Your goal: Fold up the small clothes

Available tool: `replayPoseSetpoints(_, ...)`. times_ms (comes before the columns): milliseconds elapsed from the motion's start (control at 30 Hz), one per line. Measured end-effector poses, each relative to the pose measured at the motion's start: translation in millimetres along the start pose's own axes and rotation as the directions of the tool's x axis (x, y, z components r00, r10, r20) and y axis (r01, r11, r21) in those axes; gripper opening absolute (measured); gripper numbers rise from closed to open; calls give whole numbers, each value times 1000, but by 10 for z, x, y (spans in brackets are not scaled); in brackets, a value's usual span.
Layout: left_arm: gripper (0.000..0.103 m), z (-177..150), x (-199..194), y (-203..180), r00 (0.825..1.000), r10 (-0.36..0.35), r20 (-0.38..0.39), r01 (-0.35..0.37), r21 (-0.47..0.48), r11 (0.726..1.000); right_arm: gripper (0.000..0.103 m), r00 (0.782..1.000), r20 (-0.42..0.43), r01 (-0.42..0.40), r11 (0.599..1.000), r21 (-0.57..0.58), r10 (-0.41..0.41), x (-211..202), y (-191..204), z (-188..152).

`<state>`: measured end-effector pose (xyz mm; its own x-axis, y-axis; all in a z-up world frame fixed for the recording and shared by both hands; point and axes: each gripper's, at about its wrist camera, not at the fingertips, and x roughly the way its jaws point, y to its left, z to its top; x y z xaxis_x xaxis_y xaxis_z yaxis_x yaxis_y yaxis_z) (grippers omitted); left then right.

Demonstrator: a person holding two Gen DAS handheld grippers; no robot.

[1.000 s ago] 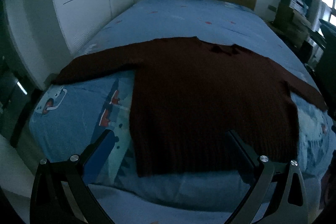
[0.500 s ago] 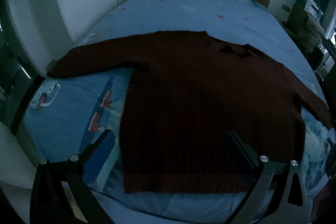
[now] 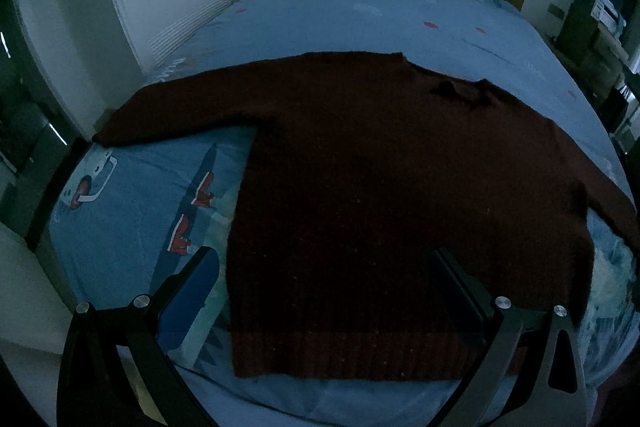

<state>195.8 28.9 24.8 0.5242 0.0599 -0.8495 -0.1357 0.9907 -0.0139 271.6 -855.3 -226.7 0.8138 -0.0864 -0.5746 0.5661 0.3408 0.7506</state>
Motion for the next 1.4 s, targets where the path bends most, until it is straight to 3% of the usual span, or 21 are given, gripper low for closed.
replayPoseSetpoints(133,102,1,33,-15,1000,-3,-9,3,1,1000,28,999,13,-47,995,90,46,45,-133,74)
replayPoseSetpoints(200,102,1,40,-14,1000,-6,-11,6,-1,1000,13,999,1,-51,992,112,51,86,-161,111)
replayPoseSetpoints(467,102,-2,62,67,1000,-18,-16,18,-22,1000,10,992,-31,-123,991,61,125,75,184,68)
replayPoseSetpoints(767,102,-80,50,288,998,-61,-18,60,-68,996,10,962,-137,-232,972,35,234,231,1017,-265)
replayPoseSetpoints(1033,102,-168,17,601,998,-65,-8,63,-116,991,10,893,-295,-346,938,33,340,520,1961,-1022)
replayPoseSetpoints(1400,102,-286,-21,1172,998,-64,6,64,-213,975,10,790,-491,-444,895,-43,368,894,3131,-2266)
